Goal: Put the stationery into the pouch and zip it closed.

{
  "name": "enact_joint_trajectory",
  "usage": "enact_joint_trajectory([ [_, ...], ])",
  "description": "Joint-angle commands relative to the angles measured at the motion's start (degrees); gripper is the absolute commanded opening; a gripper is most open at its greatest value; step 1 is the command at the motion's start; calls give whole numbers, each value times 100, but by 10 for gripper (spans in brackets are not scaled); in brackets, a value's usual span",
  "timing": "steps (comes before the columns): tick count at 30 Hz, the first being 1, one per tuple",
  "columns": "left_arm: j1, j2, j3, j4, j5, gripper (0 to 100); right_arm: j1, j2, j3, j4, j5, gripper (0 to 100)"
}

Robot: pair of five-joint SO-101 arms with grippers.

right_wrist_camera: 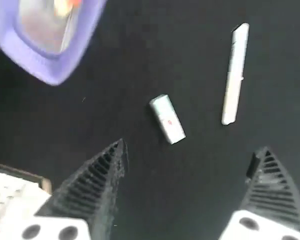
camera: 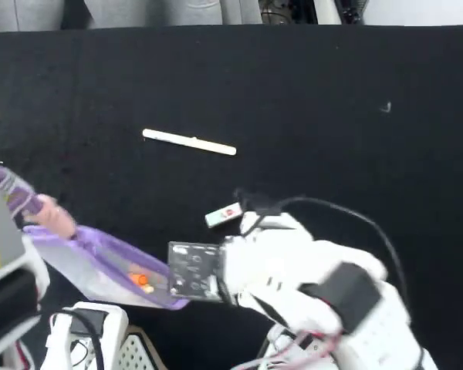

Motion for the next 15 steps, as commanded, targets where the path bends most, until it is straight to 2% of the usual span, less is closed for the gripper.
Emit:
enact_joint_trajectory([
  [1,-637,360,-31,-193,633,29,79,-75,1147,-651,677,374],
  [9,-2642,1653,110,-1020,2031,30,88,-92,2879,-2488,1134,374],
  [13,-3134,2215,66,-1327,2277,30,167,-66,3310,-3226,1204,374],
  [15,-3248,2330,57,-1486,2286,30,369,-57,3495,-3640,1512,374],
])
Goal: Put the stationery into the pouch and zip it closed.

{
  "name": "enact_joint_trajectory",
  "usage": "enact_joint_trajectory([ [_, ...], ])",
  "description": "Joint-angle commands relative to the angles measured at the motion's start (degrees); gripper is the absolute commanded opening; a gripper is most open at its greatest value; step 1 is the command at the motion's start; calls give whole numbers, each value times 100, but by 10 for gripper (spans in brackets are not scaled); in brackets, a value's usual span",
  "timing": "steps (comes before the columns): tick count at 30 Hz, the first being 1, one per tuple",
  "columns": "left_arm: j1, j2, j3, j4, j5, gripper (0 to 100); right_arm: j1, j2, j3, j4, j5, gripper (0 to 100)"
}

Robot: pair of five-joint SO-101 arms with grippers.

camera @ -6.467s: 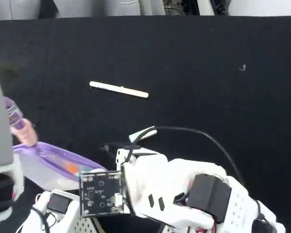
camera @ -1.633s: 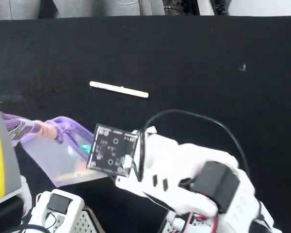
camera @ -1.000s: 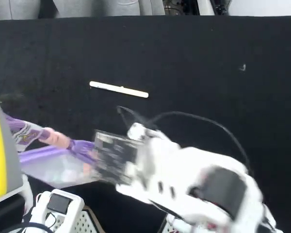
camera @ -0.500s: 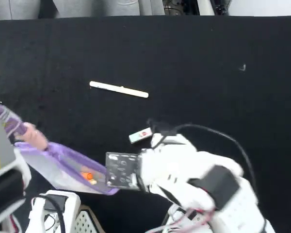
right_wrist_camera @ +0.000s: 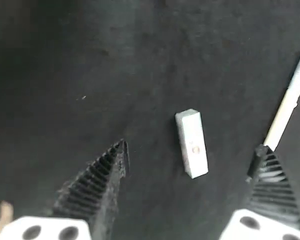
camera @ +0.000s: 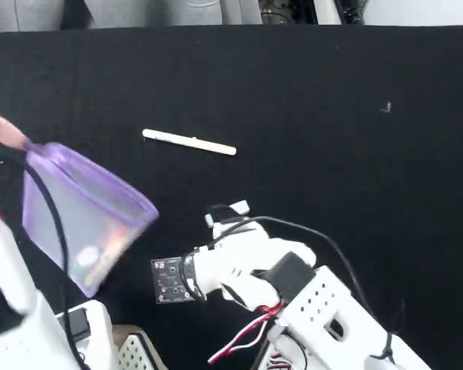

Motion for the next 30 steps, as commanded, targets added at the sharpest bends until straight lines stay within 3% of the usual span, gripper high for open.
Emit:
enact_joint_trajectory([
  [1,-330,325,-31,-413,149,30,466,-57,286,-985,589,374],
  [5,-382,334,-13,-440,149,30,949,-48,716,-1864,1213,374],
  [9,-356,343,101,-457,149,30,1029,57,848,-2004,1653,374],
  [30,-347,334,435,-440,158,30,1090,5156,-2299,-2004,1653,374],
])
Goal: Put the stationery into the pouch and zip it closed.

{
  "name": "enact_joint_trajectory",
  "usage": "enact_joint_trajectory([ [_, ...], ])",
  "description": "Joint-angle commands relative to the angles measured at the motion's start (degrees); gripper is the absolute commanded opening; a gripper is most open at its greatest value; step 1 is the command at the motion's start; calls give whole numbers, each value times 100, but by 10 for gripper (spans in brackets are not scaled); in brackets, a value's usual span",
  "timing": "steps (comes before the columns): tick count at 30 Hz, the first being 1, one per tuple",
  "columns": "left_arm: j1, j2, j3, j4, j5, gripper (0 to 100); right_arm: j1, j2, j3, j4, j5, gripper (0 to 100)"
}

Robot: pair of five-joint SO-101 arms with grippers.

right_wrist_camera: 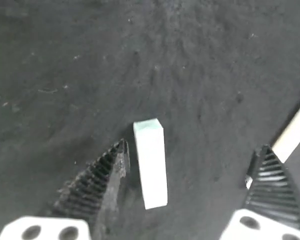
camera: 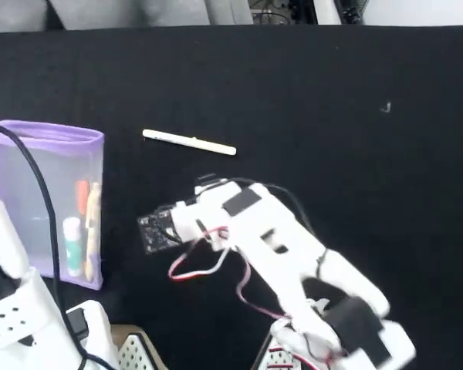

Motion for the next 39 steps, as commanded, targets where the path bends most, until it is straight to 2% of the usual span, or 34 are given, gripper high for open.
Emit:
enact_joint_trajectory([
  [1,-22,-35,-66,-79,18,30,229,813,-787,-62,53,374],
  [9,-22,-35,-66,-79,26,30,756,1798,-1297,-26,492,356],
  [11,-13,-35,-66,-79,26,30,844,1965,-1429,-53,492,306],
  [19,-4,-44,-66,-70,35,30,853,2193,-1684,-70,422,5],
  [24,22,-79,31,-70,53,30,941,2185,-2580,-62,-800,10],
  [27,532,-352,75,-70,53,30,1020,2053,-3398,-53,-1837,11],
  [33,1543,-1222,391,-79,-580,29,993,1587,-4593,53,-3525,11],
  [39,1727,-2004,901,-79,-695,29,941,1068,-5543,316,-4932,11],
])
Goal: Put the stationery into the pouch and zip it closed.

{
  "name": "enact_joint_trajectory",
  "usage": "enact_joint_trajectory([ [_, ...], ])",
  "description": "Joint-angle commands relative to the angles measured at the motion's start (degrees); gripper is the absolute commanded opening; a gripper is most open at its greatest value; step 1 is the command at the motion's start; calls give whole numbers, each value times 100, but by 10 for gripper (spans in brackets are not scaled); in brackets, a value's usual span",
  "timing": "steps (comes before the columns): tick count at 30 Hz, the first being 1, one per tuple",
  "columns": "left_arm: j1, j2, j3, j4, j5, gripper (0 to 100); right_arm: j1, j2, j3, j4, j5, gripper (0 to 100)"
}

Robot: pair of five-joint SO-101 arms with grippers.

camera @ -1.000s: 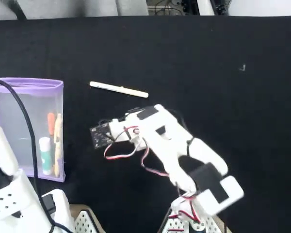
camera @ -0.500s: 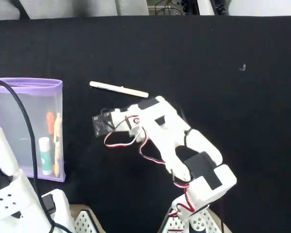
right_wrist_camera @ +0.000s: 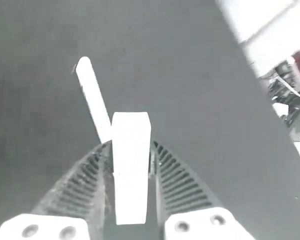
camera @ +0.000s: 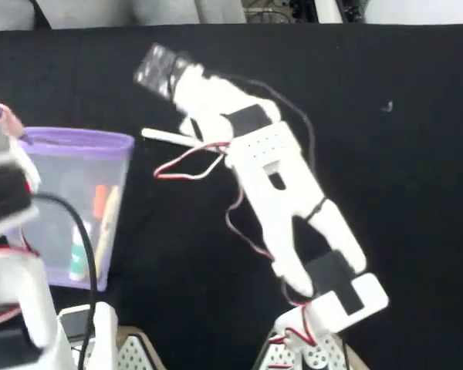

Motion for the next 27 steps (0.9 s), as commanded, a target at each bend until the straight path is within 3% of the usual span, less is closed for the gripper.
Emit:
enact_joint_trajectory([
  [1,110,-422,259,-70,-88,29,18,-725,-936,97,-1301,11],
  [8,101,-1407,1112,211,-97,29,308,-1701,-1007,79,-3235,11],
  [16,101,-2338,1429,510,-404,29,308,-3081,-277,-255,-4695,11],
  [22,119,-2734,1429,1037,-431,29,264,-4822,1578,-1160,-5741,11],
  [27,119,-2752,1490,1108,-422,29,-299,-6457,3934,-3051,-5987,11],
])
